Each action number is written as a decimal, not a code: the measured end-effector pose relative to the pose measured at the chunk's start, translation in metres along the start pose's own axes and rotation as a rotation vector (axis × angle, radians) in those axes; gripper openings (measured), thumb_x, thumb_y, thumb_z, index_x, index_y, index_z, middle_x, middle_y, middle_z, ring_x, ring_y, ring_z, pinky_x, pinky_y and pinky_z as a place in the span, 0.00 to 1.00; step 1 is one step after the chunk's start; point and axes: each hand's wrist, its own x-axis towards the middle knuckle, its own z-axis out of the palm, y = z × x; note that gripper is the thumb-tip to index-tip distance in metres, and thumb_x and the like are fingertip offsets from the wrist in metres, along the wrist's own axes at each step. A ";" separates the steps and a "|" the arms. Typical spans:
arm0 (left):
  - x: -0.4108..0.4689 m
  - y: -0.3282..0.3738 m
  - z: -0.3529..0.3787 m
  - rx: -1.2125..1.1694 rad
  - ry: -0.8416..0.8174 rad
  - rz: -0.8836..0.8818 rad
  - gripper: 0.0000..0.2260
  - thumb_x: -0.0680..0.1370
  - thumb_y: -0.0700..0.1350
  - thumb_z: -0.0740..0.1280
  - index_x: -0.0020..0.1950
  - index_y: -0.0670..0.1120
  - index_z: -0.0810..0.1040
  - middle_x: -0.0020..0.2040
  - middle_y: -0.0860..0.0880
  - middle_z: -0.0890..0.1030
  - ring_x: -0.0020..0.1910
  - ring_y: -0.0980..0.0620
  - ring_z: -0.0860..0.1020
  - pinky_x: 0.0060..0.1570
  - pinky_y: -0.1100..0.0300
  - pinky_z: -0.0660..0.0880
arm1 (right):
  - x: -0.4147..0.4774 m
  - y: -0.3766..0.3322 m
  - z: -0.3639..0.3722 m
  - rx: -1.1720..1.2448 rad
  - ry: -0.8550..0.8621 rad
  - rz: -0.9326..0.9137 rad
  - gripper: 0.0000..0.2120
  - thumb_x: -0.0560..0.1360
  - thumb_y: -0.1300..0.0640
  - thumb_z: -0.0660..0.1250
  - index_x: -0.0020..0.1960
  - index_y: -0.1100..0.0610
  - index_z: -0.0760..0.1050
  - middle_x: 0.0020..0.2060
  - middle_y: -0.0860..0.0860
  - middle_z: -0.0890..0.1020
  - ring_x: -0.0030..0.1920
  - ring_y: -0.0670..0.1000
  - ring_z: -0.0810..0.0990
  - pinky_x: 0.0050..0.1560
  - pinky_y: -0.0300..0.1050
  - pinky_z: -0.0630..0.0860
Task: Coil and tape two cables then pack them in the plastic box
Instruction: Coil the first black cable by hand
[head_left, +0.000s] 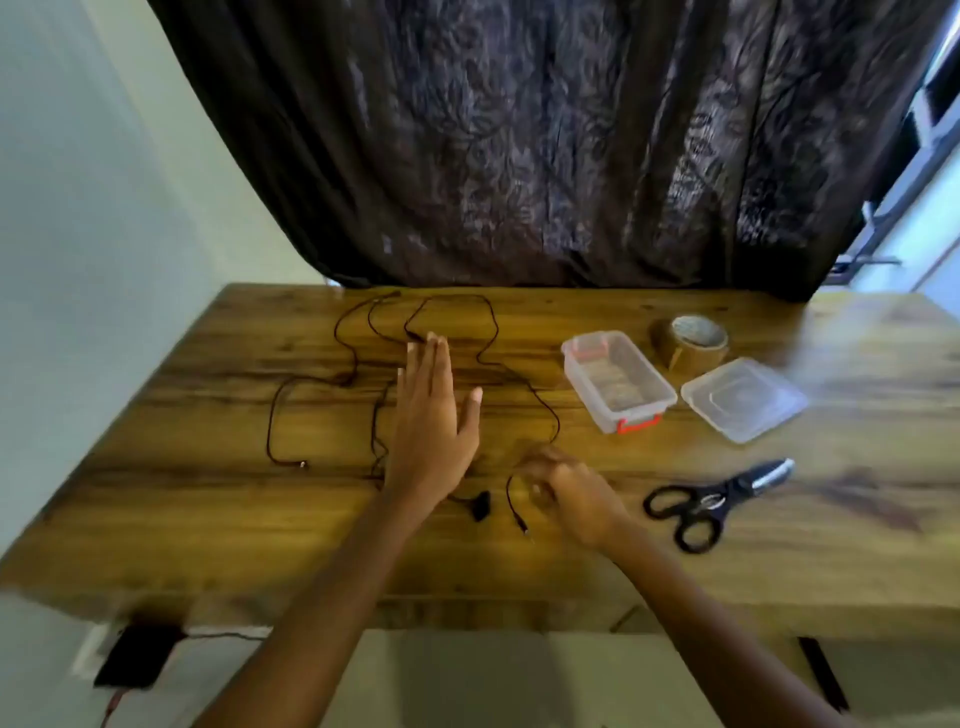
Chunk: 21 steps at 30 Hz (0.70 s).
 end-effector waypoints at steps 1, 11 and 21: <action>-0.004 -0.003 0.001 0.013 -0.028 -0.023 0.29 0.81 0.51 0.55 0.76 0.44 0.44 0.78 0.47 0.45 0.73 0.55 0.38 0.72 0.58 0.40 | 0.002 0.003 0.008 -0.077 -0.058 0.006 0.20 0.76 0.65 0.60 0.65 0.52 0.72 0.70 0.49 0.66 0.64 0.51 0.71 0.58 0.42 0.71; -0.027 -0.015 0.014 -0.026 -0.213 -0.119 0.28 0.81 0.50 0.56 0.76 0.44 0.47 0.78 0.48 0.47 0.76 0.52 0.42 0.74 0.56 0.43 | 0.014 0.004 0.032 -0.331 0.040 -0.122 0.17 0.72 0.66 0.65 0.59 0.55 0.76 0.64 0.54 0.73 0.62 0.55 0.73 0.56 0.46 0.74; -0.029 -0.012 0.026 -0.061 -0.318 -0.122 0.27 0.81 0.49 0.56 0.76 0.45 0.50 0.78 0.49 0.50 0.76 0.51 0.44 0.73 0.55 0.47 | 0.006 0.010 0.038 -0.639 0.162 -0.294 0.18 0.64 0.60 0.73 0.54 0.60 0.78 0.50 0.55 0.81 0.49 0.53 0.81 0.45 0.45 0.79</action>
